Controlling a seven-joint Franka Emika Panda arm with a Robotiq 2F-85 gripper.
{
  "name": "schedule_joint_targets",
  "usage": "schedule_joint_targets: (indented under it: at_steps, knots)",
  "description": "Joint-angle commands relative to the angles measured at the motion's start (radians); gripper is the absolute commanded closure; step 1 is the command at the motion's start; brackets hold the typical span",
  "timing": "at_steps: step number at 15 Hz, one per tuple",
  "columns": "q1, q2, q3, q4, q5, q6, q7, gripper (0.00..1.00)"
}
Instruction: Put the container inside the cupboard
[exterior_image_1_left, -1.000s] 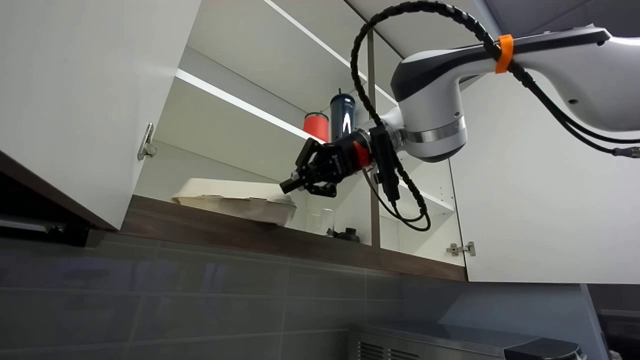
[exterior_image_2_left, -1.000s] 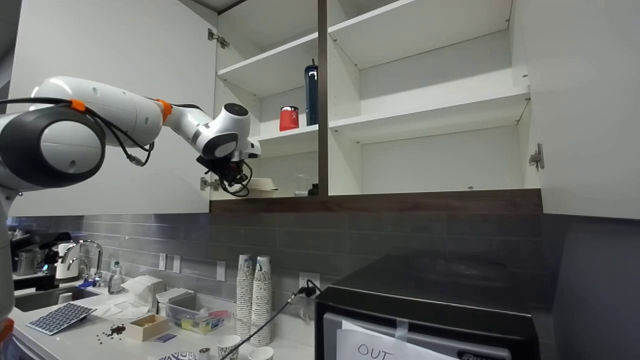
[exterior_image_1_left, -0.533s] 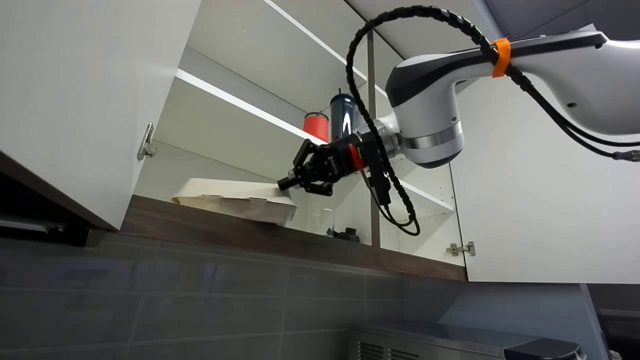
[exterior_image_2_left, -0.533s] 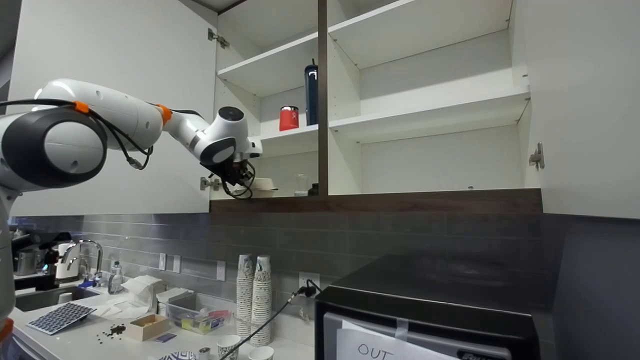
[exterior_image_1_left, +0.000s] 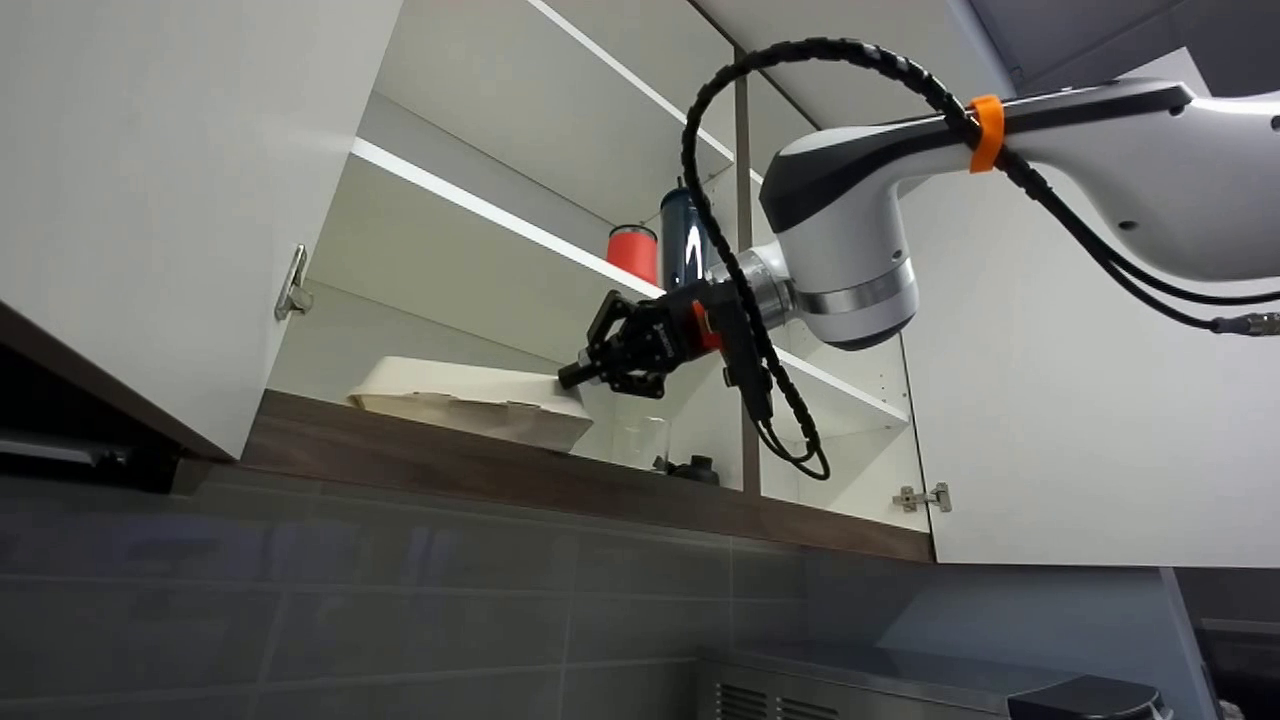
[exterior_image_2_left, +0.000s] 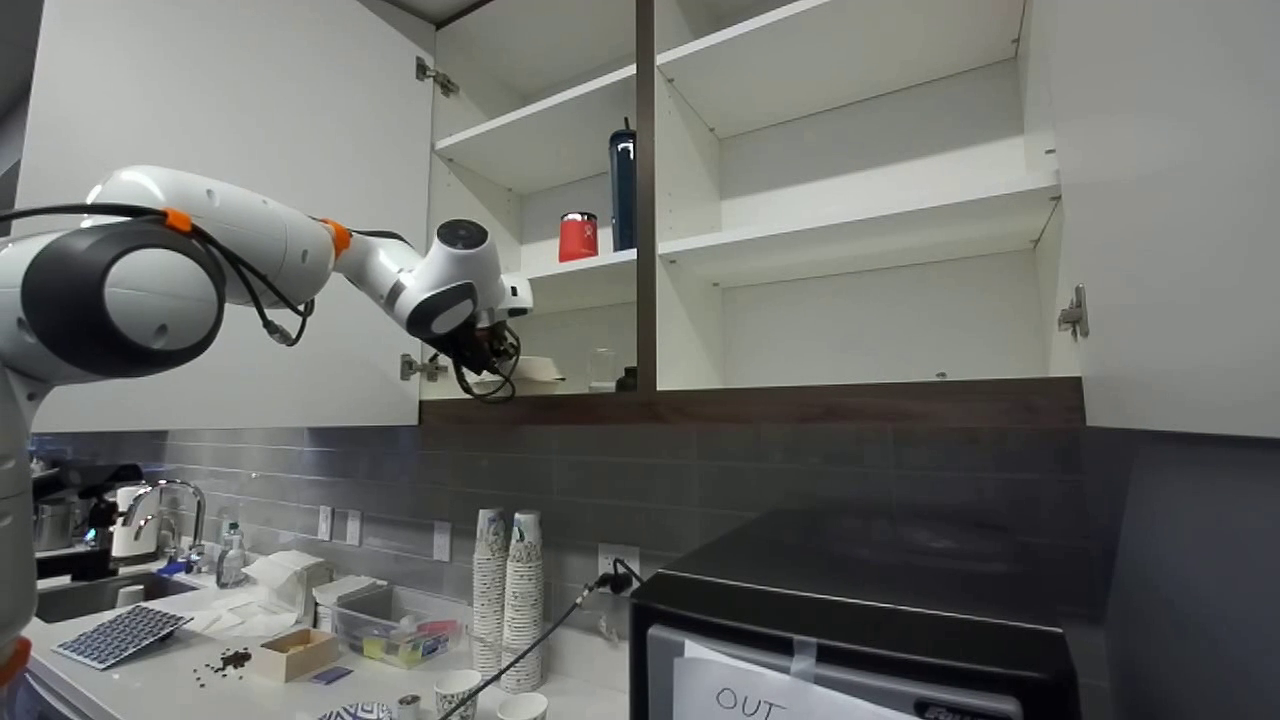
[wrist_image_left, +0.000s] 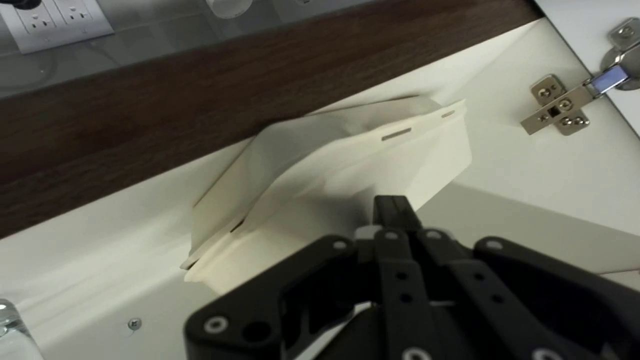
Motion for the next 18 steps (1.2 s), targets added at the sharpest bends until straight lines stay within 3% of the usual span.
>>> schedule_joint_targets:
  at_steps: [1,9,12,13,14,16,18]
  knots:
    - [0.0,0.009,-0.003,-0.009,-0.027,0.051,0.01,1.0]
    - [-0.023,0.022,-0.013,-0.006,-0.06,0.105,0.038,1.0]
    - [-0.027,0.013,-0.024,0.004,-0.087,0.063,0.061,1.0]
    - [-0.03,0.001,-0.027,0.005,-0.102,0.049,0.076,0.74]
    - [-0.037,-0.014,-0.028,0.001,-0.138,0.042,0.096,0.73]
    - [-0.049,-0.053,-0.032,-0.011,-0.215,0.031,0.145,0.57]
    - [-0.086,-0.11,-0.029,-0.034,-0.37,-0.008,0.224,0.44]
